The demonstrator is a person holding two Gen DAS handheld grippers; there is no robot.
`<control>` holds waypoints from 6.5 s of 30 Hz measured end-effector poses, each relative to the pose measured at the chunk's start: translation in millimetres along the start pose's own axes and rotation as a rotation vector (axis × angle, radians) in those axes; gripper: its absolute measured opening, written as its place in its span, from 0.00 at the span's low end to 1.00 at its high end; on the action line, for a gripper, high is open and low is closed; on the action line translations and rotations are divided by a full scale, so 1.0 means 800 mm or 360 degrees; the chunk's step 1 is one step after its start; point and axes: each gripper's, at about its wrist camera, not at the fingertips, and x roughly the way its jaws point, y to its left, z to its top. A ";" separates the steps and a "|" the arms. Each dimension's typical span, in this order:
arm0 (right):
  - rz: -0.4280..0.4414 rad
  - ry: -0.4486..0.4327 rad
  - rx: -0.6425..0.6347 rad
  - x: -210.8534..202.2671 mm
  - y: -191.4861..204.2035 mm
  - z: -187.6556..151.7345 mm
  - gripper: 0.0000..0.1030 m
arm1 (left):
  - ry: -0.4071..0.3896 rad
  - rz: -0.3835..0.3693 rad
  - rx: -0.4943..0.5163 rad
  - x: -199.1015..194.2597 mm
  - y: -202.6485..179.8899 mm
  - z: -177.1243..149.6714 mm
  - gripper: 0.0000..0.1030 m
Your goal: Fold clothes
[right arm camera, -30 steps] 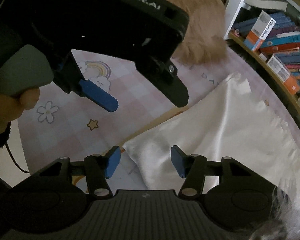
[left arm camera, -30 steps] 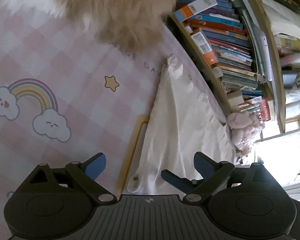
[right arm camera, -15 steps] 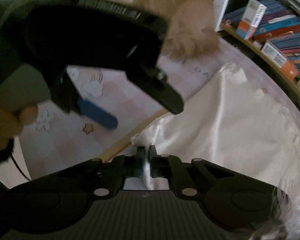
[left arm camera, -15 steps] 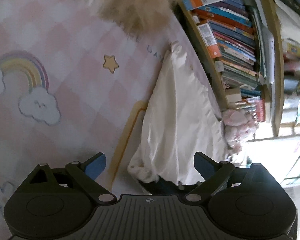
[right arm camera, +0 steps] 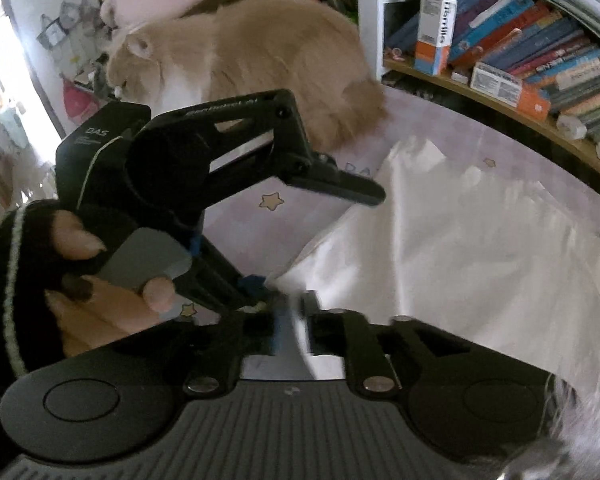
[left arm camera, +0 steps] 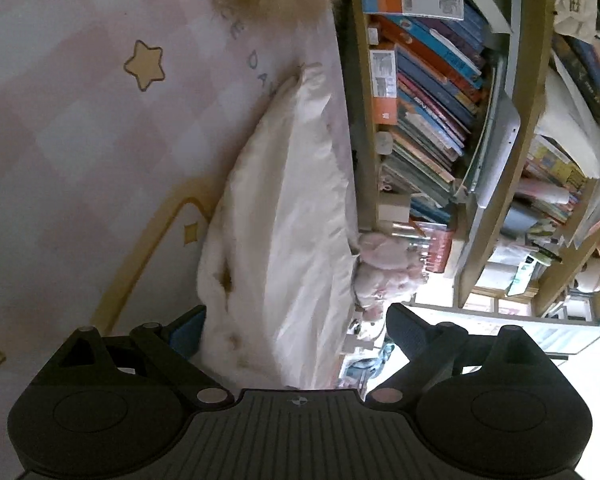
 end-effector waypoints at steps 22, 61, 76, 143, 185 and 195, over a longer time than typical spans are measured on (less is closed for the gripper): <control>-0.0512 0.0305 0.0339 0.064 -0.164 0.109 0.82 | 0.0082 0.0257 0.0158 0.013 -0.005 -0.016 0.13; -0.0506 0.1033 -0.0409 0.251 -0.059 0.180 0.07 | 0.0195 0.0190 0.0983 0.033 -0.120 -0.088 0.11; -0.0421 0.0593 -0.0042 0.035 -0.216 0.198 0.06 | 0.0304 0.0038 0.1380 0.084 -0.197 -0.152 0.11; 0.0128 0.0259 0.0699 -0.209 -0.457 -0.273 0.08 | 0.0115 0.0779 0.1089 0.201 -0.143 -0.260 0.47; -0.0415 0.0150 0.1140 -0.166 -0.448 -0.273 0.19 | 0.0072 0.0534 0.0966 0.364 -0.174 0.025 0.44; -0.0459 0.0166 0.1135 -0.164 -0.443 -0.270 0.20 | -0.0089 0.0399 0.1472 0.355 -0.213 -0.016 0.10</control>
